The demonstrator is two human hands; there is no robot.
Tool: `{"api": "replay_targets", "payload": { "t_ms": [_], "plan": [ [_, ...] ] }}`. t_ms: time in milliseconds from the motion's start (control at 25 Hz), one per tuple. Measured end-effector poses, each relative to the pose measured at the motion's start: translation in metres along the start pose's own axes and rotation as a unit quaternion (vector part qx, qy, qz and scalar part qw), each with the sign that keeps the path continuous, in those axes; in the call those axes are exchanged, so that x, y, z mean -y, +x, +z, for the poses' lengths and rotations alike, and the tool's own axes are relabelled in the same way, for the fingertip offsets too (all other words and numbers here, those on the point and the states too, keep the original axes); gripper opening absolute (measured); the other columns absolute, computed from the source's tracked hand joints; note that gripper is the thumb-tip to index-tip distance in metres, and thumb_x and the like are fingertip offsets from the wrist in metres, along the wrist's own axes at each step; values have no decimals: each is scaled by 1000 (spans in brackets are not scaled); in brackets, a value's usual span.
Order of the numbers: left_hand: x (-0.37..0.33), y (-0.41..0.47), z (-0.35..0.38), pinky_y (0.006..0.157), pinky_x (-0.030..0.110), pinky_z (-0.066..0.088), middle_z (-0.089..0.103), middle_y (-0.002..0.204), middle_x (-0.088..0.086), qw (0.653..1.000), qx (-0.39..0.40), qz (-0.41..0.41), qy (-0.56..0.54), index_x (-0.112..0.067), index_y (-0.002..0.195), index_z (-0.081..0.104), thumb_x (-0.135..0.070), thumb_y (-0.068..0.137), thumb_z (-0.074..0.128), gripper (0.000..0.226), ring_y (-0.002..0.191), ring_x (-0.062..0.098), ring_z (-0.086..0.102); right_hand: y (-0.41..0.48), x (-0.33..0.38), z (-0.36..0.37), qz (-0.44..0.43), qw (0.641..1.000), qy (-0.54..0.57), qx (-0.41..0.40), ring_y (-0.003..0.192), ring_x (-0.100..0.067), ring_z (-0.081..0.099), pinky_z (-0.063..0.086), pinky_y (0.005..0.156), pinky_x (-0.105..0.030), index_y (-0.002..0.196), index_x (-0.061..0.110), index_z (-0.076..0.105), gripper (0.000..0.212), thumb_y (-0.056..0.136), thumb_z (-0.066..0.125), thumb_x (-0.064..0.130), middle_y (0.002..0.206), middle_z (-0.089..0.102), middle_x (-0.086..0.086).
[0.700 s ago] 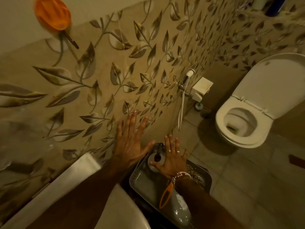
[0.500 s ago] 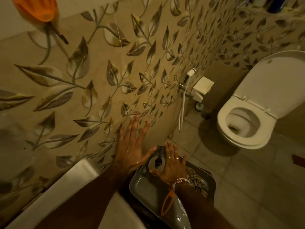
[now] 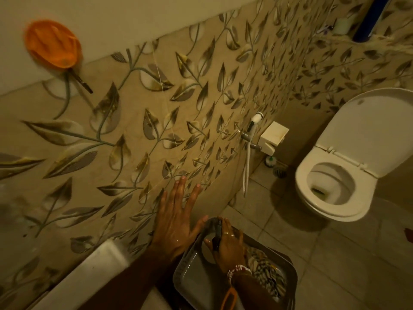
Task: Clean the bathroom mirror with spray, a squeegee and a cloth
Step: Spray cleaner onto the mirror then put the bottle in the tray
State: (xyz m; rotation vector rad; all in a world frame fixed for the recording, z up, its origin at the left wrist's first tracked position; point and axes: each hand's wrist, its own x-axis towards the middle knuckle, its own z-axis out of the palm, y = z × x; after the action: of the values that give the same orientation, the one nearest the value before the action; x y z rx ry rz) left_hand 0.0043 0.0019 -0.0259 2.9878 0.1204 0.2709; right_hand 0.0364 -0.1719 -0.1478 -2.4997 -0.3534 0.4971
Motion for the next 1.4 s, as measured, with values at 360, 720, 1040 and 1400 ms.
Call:
{"api": "replay_targets", "payload": {
  "t_ms": [360,720,1040,1400],
  "plan": [
    [-42,26,-71,125,61,6,-4,174,12,996,-76,5,44,-30,166,7,-72,101,16,78,161,32,3,-22,38,-99,-13,986,157,-48,133,-20,46,39,111,-34,150,29,33,74,89,53,64,143,51,3],
    [-92,81,-237,124,62,2,-5,174,11,979,-190,12,75,-31,166,11,-70,101,23,77,161,30,1,-43,133,-282,-126,954,233,-138,98,-5,61,48,86,-25,129,27,56,63,85,44,70,113,66,11],
    [-102,88,-394,125,61,-7,-14,174,8,939,-310,-16,149,-33,166,3,-73,100,17,79,161,28,-9,-66,238,-425,-262,873,307,-272,66,-3,62,42,53,-12,97,25,66,30,93,55,53,74,65,7],
    [-66,5,-523,125,63,-5,-13,174,9,884,-393,-74,244,-33,166,4,-72,100,17,78,161,28,-10,-135,360,-472,-368,814,354,-275,62,-18,55,46,62,-35,85,11,65,19,93,66,29,69,61,-3]
  ]
}}
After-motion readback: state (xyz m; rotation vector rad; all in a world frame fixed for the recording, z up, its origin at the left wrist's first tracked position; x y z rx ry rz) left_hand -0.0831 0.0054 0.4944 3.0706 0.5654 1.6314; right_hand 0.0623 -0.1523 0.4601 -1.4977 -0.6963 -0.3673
